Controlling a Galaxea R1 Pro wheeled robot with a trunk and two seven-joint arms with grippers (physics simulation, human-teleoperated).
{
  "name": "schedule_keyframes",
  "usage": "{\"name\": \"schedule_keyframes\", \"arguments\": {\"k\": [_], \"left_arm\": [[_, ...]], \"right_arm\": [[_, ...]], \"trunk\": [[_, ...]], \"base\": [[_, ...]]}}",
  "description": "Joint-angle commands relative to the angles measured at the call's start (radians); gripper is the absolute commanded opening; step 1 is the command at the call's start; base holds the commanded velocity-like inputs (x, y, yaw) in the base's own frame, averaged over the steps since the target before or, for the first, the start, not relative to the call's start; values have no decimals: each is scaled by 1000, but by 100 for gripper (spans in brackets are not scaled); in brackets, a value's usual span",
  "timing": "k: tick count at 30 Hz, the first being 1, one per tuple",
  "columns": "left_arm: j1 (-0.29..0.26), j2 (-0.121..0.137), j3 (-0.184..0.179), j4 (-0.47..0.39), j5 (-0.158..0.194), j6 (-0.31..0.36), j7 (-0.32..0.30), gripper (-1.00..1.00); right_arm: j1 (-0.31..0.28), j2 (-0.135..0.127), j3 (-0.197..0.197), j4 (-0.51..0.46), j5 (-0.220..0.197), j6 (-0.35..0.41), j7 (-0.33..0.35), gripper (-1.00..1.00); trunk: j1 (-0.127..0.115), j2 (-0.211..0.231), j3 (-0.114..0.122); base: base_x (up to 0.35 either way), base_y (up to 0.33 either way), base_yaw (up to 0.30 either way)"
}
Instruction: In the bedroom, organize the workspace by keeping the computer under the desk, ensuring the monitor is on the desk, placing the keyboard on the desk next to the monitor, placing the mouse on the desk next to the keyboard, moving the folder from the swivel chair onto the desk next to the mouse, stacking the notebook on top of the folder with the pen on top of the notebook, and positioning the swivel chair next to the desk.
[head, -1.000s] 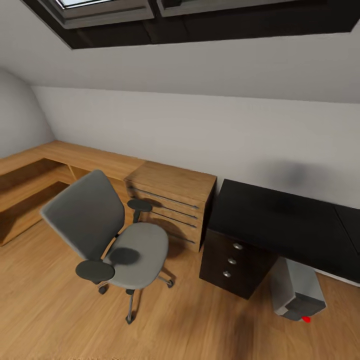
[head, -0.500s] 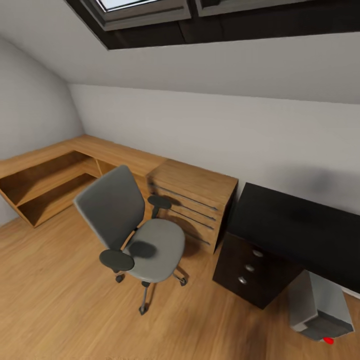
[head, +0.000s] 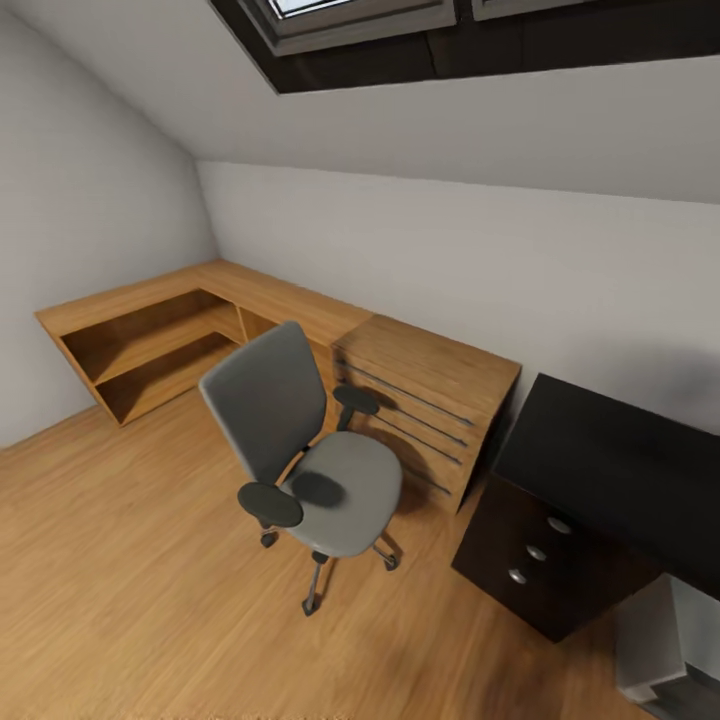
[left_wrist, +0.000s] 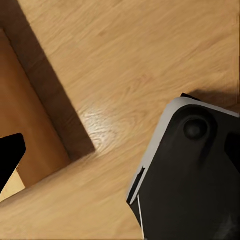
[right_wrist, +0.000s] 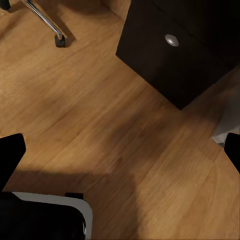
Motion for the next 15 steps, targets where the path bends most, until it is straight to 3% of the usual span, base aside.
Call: {"name": "schedule_keyframes", "arguments": {"k": [1, 3, 7, 8, 12, 13, 15], "left_arm": [[0, -1, -13, 5, 5, -38, -7, 100], [0, -1, -21, 6, 5, -47, -11, 100], [1, -4, -77, 9, 6, -62, -13, 100], [0, -5, -106, 39, 9, -105, -10, 100], [0, -6, -115, 122, 9, -189, -11, 100], [0, -6, -118, 214, 11, -287, -13, 100], [1, -7, -119, 267, 11, -338, -14, 100]], "right_arm": [[3, 1, 9, 2, 2, -3, -4, 100], [4, 1, 9, 2, 3, -3, -5, 100], [6, 0, 9, 2, 5, -3, -4, 100], [6, 0, 9, 2, 6, -3, -3, 100], [7, -1, 10, 2, 6, -3, -2, 100], [17, -1, 10, 2, 5, -3, -3, 100], [23, -1, 10, 2, 5, -3, -3, 100]], "trunk": [[1, -2, -2], [1, -2, -4], [1, -2, -8], [1, -2, -8], [1, -2, -12], [1, -2, -13], [1, -2, -14]], "base": [[0, 0, 251], [0, 0, 251], [0, 0, 250], [0, 0, 248], [0, 0, 248], [0, 0, 248], [0, 0, 248]]}}
